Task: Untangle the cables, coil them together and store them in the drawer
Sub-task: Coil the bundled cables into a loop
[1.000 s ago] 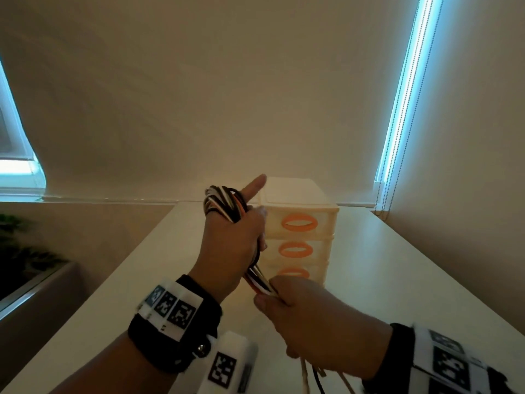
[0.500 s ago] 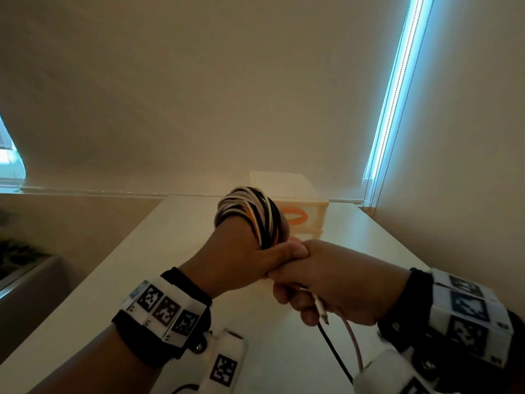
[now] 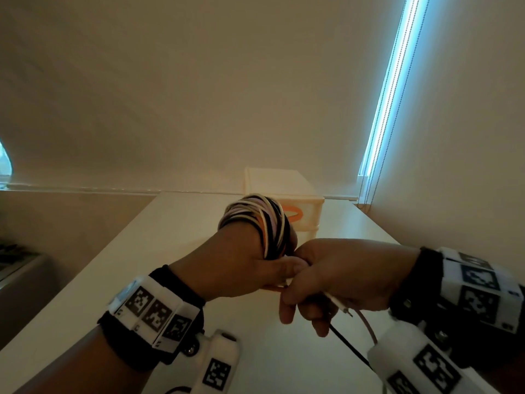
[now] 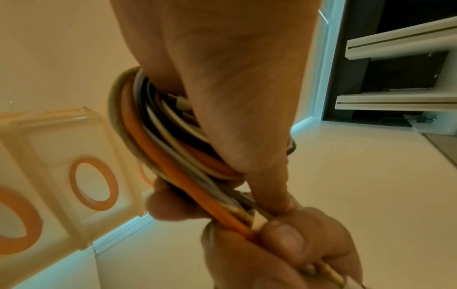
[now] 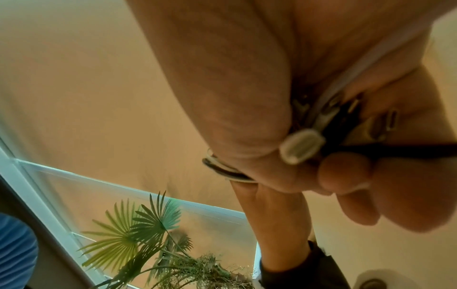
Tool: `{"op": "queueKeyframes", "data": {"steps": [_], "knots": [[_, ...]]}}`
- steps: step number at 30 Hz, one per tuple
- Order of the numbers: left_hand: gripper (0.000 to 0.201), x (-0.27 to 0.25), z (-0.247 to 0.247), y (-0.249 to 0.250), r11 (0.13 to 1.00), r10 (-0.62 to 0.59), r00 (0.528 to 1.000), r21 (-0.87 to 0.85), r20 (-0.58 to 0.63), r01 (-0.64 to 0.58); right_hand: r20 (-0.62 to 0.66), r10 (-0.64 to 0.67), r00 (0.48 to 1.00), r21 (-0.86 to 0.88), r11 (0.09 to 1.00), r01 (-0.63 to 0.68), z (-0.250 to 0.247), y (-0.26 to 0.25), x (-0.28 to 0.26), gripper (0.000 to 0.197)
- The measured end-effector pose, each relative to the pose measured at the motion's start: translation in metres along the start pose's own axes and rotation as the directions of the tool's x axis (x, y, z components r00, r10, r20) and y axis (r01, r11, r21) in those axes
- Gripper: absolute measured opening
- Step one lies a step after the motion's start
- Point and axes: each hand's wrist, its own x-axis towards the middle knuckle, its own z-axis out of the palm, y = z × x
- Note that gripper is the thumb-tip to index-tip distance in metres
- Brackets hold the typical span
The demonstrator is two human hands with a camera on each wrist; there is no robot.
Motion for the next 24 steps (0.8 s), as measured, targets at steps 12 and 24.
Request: {"op": "queueKeyframes", "data": {"steps": [12, 24], "knots": [[0.038, 0.000, 0.014, 0.018, 0.976, 0.100, 0.989, 0.185, 0.107, -0.119, -0.004, -0.003, 1.000, -0.439, 0.898, 0.001, -0.017, -0.002, -0.010, 0.030], [0.036, -0.004, 0.015, 0.027, 0.935, -0.250, 0.954, -0.217, 0.163, 0.282, -0.225, -0.188, 0.956, -0.630, 0.776, 0.004, -0.032, -0.009, -0.010, 0.040]]}}
